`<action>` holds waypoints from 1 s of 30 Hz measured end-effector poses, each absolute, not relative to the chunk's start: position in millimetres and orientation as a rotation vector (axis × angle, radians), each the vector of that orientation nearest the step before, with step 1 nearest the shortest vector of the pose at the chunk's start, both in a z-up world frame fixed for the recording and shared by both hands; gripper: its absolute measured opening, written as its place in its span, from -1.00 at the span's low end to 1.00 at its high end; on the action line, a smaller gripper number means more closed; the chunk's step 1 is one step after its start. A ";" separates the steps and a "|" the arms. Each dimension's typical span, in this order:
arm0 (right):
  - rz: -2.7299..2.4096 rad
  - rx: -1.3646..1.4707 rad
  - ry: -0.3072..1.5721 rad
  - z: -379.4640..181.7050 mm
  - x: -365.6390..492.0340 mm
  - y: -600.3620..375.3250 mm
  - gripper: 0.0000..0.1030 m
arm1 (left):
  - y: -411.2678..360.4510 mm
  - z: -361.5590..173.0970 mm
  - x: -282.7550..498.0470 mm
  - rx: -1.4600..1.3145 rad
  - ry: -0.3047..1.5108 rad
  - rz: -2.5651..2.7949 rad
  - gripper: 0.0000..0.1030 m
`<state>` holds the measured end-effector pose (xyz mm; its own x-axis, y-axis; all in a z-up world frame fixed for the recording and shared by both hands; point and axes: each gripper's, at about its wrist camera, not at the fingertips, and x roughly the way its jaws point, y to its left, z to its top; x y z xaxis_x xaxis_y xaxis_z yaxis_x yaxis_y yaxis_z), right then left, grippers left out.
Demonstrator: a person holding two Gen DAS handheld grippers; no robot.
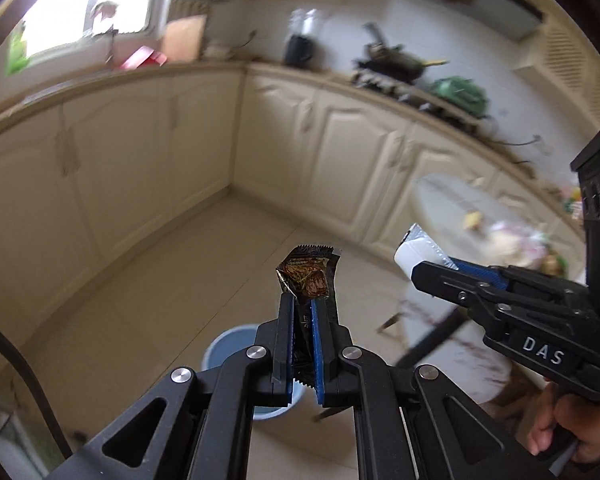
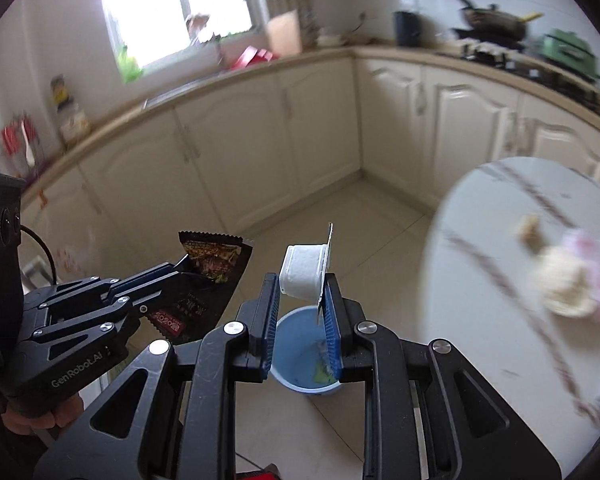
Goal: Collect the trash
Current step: 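Carry both items to the blue bin and open both grippers over it, then raise both tools away from the bin back toward the table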
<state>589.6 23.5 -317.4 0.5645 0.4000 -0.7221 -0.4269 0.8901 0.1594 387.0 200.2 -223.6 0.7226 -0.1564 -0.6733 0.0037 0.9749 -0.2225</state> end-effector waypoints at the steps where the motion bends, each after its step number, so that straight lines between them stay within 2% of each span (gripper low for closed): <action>1: 0.498 -0.044 0.858 -327.0 595.6 33.4 -0.60 | 205.2 -231.7 390.8 -0.224 0.778 -0.076 -0.93; 6: 0.529 -0.101 0.974 -400.9 635.0 80.0 -0.60 | 228.4 -292.8 420.8 -0.271 0.898 0.001 -0.93; 13: 0.521 -0.108 1.103 -497.3 683.0 105.2 -0.56 | 250.0 -348.9 471.5 -0.321 1.012 0.005 -0.92; 15: 0.496 -0.121 1.102 -511.7 690.4 107.3 -0.16 | 246.5 -359.0 485.1 -0.314 1.032 0.008 -0.92; 17: 0.484 -0.124 1.113 -520.9 697.7 108.0 0.08 | 243.9 -368.0 497.8 -0.309 1.055 0.009 -0.92; 19: 0.450 -0.135 1.100 -523.3 700.8 104.9 0.09 | 249.3 -379.4 517.2 -0.311 1.074 0.002 -0.92; 22: 0.411 -0.139 1.087 -520.2 704.4 99.2 0.32 | 246.0 -395.2 548.7 -0.300 1.096 -0.013 -0.92; 25: 0.373 -0.167 1.064 -514.3 707.5 96.2 0.35 | 244.5 -410.1 564.7 -0.292 1.117 -0.013 -0.88; 27: 0.359 -0.169 1.055 -510.1 707.5 94.7 0.37 | 239.1 -413.1 572.4 -0.294 1.121 -0.016 -0.77; 28: 0.352 -0.172 1.053 -508.6 706.7 94.0 0.38 | 237.2 -412.2 575.1 -0.286 1.119 -0.006 -0.53; 29: 0.348 -0.164 1.051 -506.6 706.4 92.1 0.39 | 236.0 -409.5 574.5 -0.276 1.116 0.010 -0.18; 30: 0.347 -0.156 1.048 -502.1 700.4 92.8 0.41 | 237.9 -406.3 574.8 -0.271 1.105 0.030 -0.06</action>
